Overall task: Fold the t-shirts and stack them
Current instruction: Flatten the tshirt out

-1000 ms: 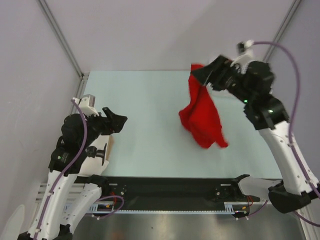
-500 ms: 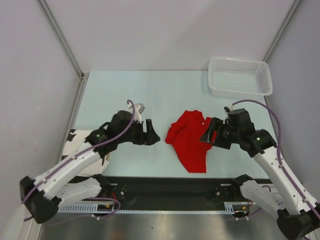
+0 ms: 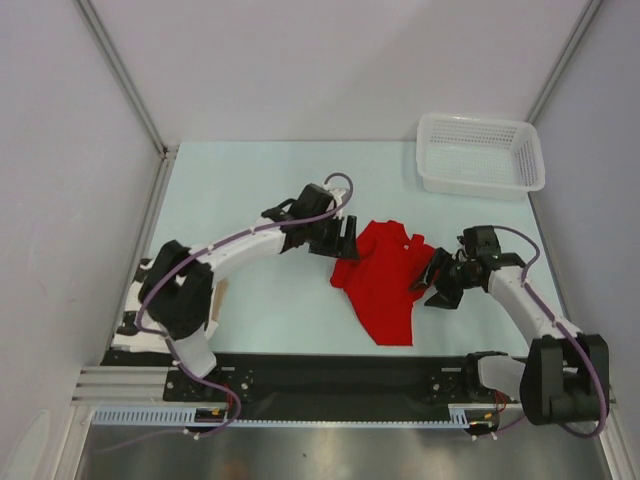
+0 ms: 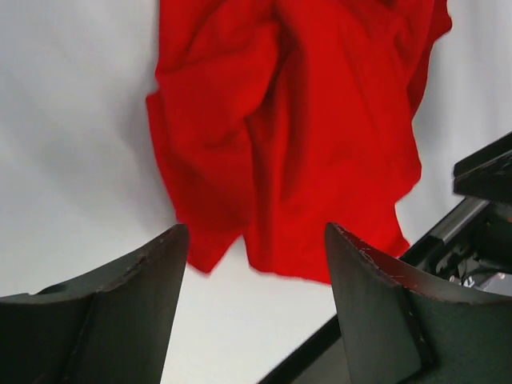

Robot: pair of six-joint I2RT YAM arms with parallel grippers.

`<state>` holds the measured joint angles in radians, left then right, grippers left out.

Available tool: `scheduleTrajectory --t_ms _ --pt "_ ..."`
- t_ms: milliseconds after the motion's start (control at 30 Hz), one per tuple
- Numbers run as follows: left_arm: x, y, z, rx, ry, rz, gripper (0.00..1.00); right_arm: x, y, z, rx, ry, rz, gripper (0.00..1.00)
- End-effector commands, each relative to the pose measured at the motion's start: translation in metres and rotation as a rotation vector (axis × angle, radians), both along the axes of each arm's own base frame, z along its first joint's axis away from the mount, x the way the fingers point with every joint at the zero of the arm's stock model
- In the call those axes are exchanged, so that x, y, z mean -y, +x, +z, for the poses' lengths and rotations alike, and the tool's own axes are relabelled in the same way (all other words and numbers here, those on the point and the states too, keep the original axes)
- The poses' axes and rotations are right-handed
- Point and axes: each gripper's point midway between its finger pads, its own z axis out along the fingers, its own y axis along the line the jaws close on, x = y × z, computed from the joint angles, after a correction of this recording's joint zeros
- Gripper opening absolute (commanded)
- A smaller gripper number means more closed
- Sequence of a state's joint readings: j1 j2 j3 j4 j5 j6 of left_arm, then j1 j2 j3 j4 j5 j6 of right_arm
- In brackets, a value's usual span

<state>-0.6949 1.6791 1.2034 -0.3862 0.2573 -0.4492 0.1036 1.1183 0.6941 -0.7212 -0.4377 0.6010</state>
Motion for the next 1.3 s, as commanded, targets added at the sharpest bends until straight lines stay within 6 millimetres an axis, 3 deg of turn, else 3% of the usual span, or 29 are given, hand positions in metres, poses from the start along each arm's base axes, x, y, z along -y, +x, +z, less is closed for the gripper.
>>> scheduleTrajectory --t_ms 0,133,167,367,500,567,600,633,700,733,867,900,967,1000,1067,1100,1133,1267 --pt "0.023 0.021 0.007 0.035 -0.028 -0.085 0.74 -0.014 0.012 -0.004 0.027 0.148 0.071 0.64" --pt "0.033 0.029 -0.005 0.005 -0.025 -0.111 0.73 -0.028 0.018 -0.017 -0.03 0.126 0.165 0.62" --pt "0.036 0.033 -0.002 0.006 -0.035 -0.118 0.73 -0.024 0.02 -0.028 -0.046 0.064 0.165 0.62" --pt "0.036 0.029 -0.022 -0.048 -0.02 -0.139 0.63 -0.018 0.018 -0.042 -0.059 -0.028 0.202 0.6" --pt "0.022 0.029 -0.019 -0.033 0.004 -0.106 0.52 -0.02 0.013 -0.044 -0.072 -0.017 0.208 0.34" --pt "0.014 0.028 -0.008 -0.004 -0.001 -0.087 0.42 -0.021 0.011 -0.043 -0.068 -0.015 0.216 0.26" --pt "0.011 0.029 -0.005 0.014 0.003 -0.075 0.37 -0.021 0.011 -0.042 -0.063 -0.02 0.216 0.15" --pt "0.008 0.027 -0.005 0.018 0.008 -0.066 0.25 -0.021 0.011 -0.038 -0.051 -0.019 0.216 0.11" --pt "0.0 0.03 0.012 0.064 0.016 -0.025 0.11 -0.019 0.008 -0.032 -0.049 -0.025 0.215 0.02" --pt "-0.004 0.032 0.019 0.086 0.021 -0.004 0.02 -0.02 0.013 -0.02 -0.009 -0.026 0.216 0.01" --pt "-0.03 0.038 0.061 0.209 0.057 0.101 0.0 -0.018 0.011 0.019 0.058 -0.052 0.236 0.0" --pt "-0.041 0.037 0.09 0.279 0.04 0.139 0.0 -0.018 0.012 0.027 0.078 -0.062 0.241 0.0" --pt "-0.069 0.041 0.121 0.382 0.078 0.24 0.0 -0.022 0.014 0.055 0.146 -0.069 0.258 0.0" --pt "-0.083 0.034 0.154 0.458 0.046 0.281 0.0 -0.022 0.008 0.061 0.138 -0.07 0.264 0.0" --pt "-0.111 0.029 0.191 0.564 0.054 0.36 0.0 -0.027 0.006 0.086 0.182 -0.057 0.273 0.0" --pt "-0.118 0.025 0.207 0.604 0.037 0.365 0.0 -0.028 0.007 0.094 0.201 -0.057 0.266 0.0" --pt "-0.125 0.013 0.241 0.674 -0.026 0.356 0.0 -0.027 0.01 0.103 0.225 -0.058 0.254 0.0" --pt "-0.138 -0.007 0.304 0.824 -0.106 0.323 0.0 -0.009 0.044 0.139 0.331 -0.11 0.121 0.0"
